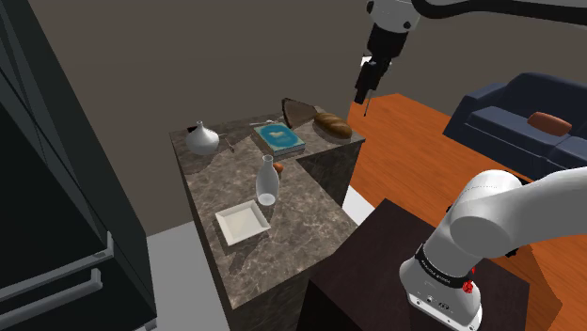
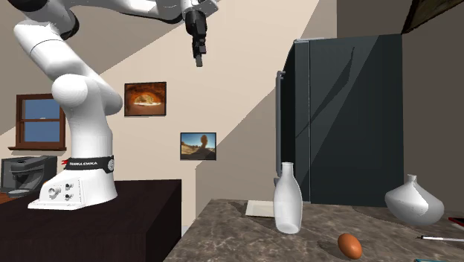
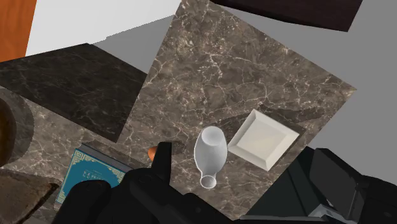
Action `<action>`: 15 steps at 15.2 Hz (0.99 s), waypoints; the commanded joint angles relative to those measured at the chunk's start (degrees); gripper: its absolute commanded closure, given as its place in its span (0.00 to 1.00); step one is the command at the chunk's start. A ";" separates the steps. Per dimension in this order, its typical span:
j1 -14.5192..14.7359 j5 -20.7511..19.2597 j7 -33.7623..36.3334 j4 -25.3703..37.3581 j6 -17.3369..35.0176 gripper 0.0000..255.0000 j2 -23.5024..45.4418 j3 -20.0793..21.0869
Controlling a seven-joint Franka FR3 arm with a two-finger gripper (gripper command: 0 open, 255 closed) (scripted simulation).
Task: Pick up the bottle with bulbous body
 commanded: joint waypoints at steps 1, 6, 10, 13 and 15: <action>0.00 0.00 0.00 0.00 0.00 0.00 0.00 0.00; -0.35 0.60 2.33 -0.86 7.59 0.00 8.14 0.67; -0.63 0.90 4.12 -0.23 13.20 0.00 15.49 1.18; -0.84 1.02 5.43 1.01 17.03 0.00 21.39 1.55; -0.95 1.03 6.28 2.20 19.36 0.00 25.46 1.75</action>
